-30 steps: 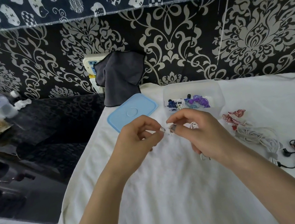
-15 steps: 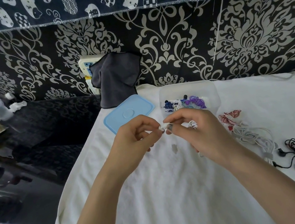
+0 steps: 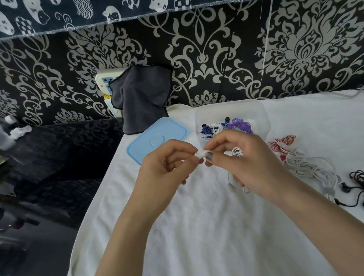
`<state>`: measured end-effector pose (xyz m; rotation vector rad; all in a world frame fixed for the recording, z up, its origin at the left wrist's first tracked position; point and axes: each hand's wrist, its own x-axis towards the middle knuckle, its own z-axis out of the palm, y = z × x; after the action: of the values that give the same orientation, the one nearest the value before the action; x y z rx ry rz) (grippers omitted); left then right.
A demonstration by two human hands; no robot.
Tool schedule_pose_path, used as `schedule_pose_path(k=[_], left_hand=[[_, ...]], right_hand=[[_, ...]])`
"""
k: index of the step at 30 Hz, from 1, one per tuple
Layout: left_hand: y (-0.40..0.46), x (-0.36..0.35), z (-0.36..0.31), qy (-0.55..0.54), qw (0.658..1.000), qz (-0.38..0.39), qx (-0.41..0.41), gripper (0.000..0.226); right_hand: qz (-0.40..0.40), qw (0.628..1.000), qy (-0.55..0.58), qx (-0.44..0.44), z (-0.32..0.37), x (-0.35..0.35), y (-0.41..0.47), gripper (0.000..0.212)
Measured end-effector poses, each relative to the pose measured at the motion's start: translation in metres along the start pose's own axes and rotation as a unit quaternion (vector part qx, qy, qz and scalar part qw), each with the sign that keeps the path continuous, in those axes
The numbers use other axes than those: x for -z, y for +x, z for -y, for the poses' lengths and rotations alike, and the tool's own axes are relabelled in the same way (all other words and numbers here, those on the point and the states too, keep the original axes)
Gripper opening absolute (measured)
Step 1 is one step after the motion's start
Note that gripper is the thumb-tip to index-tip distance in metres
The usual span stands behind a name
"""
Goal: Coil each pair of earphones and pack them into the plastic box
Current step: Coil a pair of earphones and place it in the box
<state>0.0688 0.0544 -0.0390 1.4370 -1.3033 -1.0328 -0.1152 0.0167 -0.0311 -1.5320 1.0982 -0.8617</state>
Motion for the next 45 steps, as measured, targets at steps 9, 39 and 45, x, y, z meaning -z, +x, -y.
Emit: schedule_pose_path(k=[9,39,45], left_hand=[[-0.001,-0.001,-0.005,0.003,1.0,0.005,-0.019,0.011],[0.0,0.009,-0.01,-0.226,0.955,0.144,0.125,0.011],[0.0,0.005,-0.01,-0.208,0.969,0.11,0.083,0.005]], right_hand=[[0.036,0.997,0.055,-0.029,0.0,0.004,0.003,0.006],[0.13,0.951,0.25,-0.129,0.003,0.004,0.004,0.019],[0.106,0.935,0.293,-0.169,0.0,0.001,0.007,0.01]])
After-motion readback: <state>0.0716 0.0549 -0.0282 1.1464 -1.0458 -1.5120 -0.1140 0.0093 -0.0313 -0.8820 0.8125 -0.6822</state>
